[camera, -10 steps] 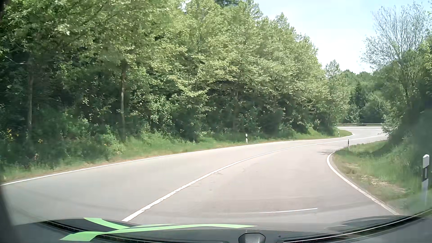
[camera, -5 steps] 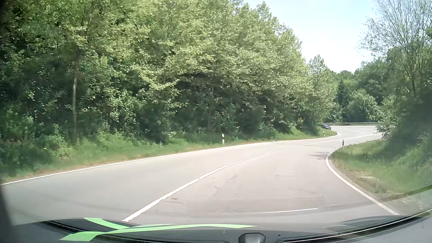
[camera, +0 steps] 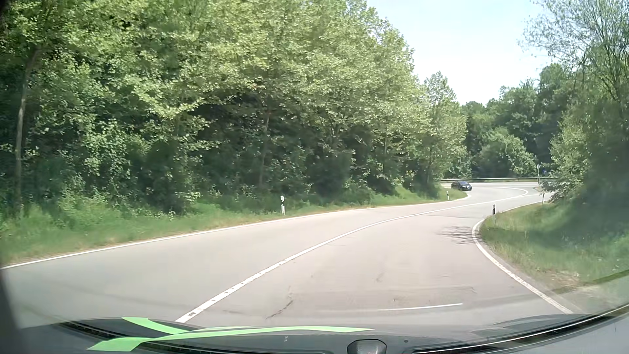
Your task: Follow the waypoints while adhering to traffic rules and regulations
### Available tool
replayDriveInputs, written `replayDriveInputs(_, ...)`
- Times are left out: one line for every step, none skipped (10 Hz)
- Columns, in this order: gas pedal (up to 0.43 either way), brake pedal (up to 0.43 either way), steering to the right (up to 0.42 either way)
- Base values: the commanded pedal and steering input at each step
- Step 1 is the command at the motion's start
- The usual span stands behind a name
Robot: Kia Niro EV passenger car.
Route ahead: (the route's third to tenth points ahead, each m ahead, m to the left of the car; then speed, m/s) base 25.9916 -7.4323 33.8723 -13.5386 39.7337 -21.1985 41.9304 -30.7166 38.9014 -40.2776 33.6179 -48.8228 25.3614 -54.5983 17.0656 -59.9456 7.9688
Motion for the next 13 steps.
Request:
replayDriveInputs(0.039, 0.000, 0.089)
replayDriveInputs(0.039, 0.000, 0.087)
replayDriveInputs(0.039, 0.000, 0.087)
replayDriveInputs(0.039, 0.000, 0.087)
replayDriveInputs(0.039, 0.000, 0.086)
replayDriveInputs(0.039, 0.000, 0.086)
replayDriveInputs(0.039, 0.000, 0.087)
replayDriveInputs(0.039, 0.000, 0.089)
replayDriveInputs(0.028, 0.000, 0.091)
replayDriveInputs(0.028, 0.000, 0.091)
replayDriveInputs(0.028, 0.000, 0.092)
replayDriveInputs(0.020, 0.000, 0.088)
replayDriveInputs(0.020, 0.000, 0.085)
